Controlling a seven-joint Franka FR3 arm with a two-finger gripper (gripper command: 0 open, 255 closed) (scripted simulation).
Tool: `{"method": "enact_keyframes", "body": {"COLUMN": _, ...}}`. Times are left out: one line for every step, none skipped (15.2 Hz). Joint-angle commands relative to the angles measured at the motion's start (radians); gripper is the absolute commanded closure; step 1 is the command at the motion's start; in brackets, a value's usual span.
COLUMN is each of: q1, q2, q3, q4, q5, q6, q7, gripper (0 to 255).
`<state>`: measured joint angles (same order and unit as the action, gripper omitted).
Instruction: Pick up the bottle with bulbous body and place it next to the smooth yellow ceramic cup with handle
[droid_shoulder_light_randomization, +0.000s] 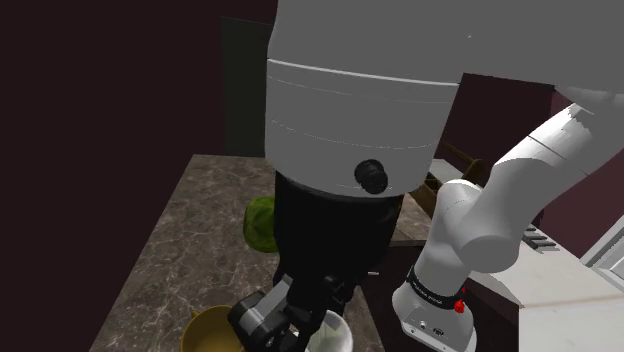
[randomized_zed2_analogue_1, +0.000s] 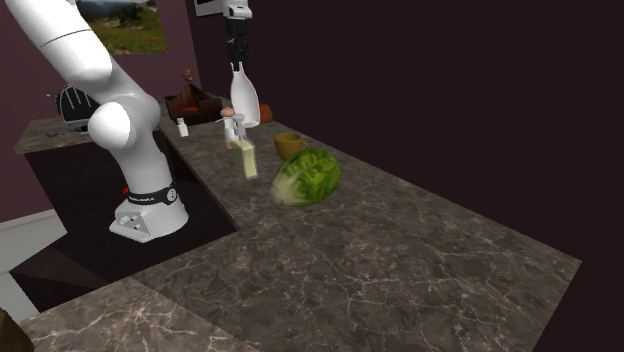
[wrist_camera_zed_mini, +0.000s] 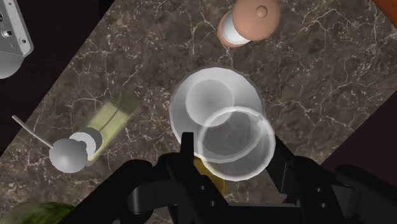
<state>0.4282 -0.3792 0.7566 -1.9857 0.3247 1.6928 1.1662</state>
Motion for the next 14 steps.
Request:
{"method": "enact_keyframes", "body": {"q1": 0.002, "q2": -0.003, "q3": 0.002, "q4": -0.026, "q5": 0.004, "q6": 0.024, "q7": -0.004, "gripper": 255}}
{"method": "enact_keyframes", "body": {"q1": 0.003, "q2": -0.004, "q3": 0.005, "q4": -0.040, "q5": 0.006, "q6": 0.037, "q7": -0.006, "gripper": 255}}
{"method": "enact_keyframes", "body": {"q1": 0.004, "q2": -0.004, "q3": 0.007, "q4": -0.053, "q5": 0.007, "q6": 0.050, "q7": -0.008, "gripper": 255}}
{"method": "enact_keyframes", "body": {"q1": 0.004, "q2": -0.005, "q3": 0.010, "q4": -0.066, "q5": 0.009, "q6": 0.063, "q7": -0.009, "gripper": 255}}
{"method": "enact_keyframes", "body": {"q1": 0.005, "q2": -0.004, "q3": 0.012, "q4": -0.079, "q5": 0.011, "q6": 0.076, "q7": -0.010, "gripper": 255}}
{"method": "enact_keyframes", "body": {"q1": 0.006, "q2": -0.004, "q3": 0.015, "q4": -0.092, "q5": 0.012, "q6": 0.090, "q7": -0.012, "gripper": 255}}
{"method": "enact_keyframes", "body": {"q1": 0.006, "q2": -0.003, "q3": 0.018, "q4": -0.105, "q5": 0.014, "q6": 0.103, "q7": -0.013, "gripper": 255}}
{"method": "enact_keyframes", "body": {"q1": 0.007, "q2": -0.002, "q3": 0.021, "q4": -0.117, "q5": 0.015, "q6": 0.116, "q7": -0.014, "gripper": 255}}
{"method": "enact_keyframes", "body": {"q1": 0.007, "q2": -0.001, "q3": 0.025, "q4": -0.129, "q5": 0.016, "q6": 0.130, "q7": -0.015, "gripper": 255}}
{"method": "enact_keyframes", "body": {"q1": 0.008, "q2": 0.000, "q3": 0.028, "q4": -0.141, "q5": 0.017, "q6": 0.143, "q7": -0.015, "gripper": 255}}
{"method": "enact_keyframes", "body": {"q1": 0.008, "q2": 0.002, "q3": 0.031, "q4": -0.153, "q5": 0.018, "q6": 0.157, "q7": -0.016, "gripper": 255}}
{"method": "enact_keyframes", "body": {"q1": 0.008, "q2": 0.004, "q3": 0.035, "q4": -0.164, "q5": 0.019, "q6": 0.170, "q7": -0.017, "gripper": 255}}
{"method": "enact_keyframes", "body": {"q1": 0.008, "q2": 0.007, "q3": 0.039, "q4": -0.176, "q5": 0.020, "q6": 0.184, "q7": -0.017, "gripper": 255}}
{"method": "enact_keyframes", "body": {"q1": 0.008, "q2": 0.010, "q3": 0.043, "q4": -0.187, "q5": 0.021, "q6": 0.198, "q7": -0.018, "gripper": 255}}
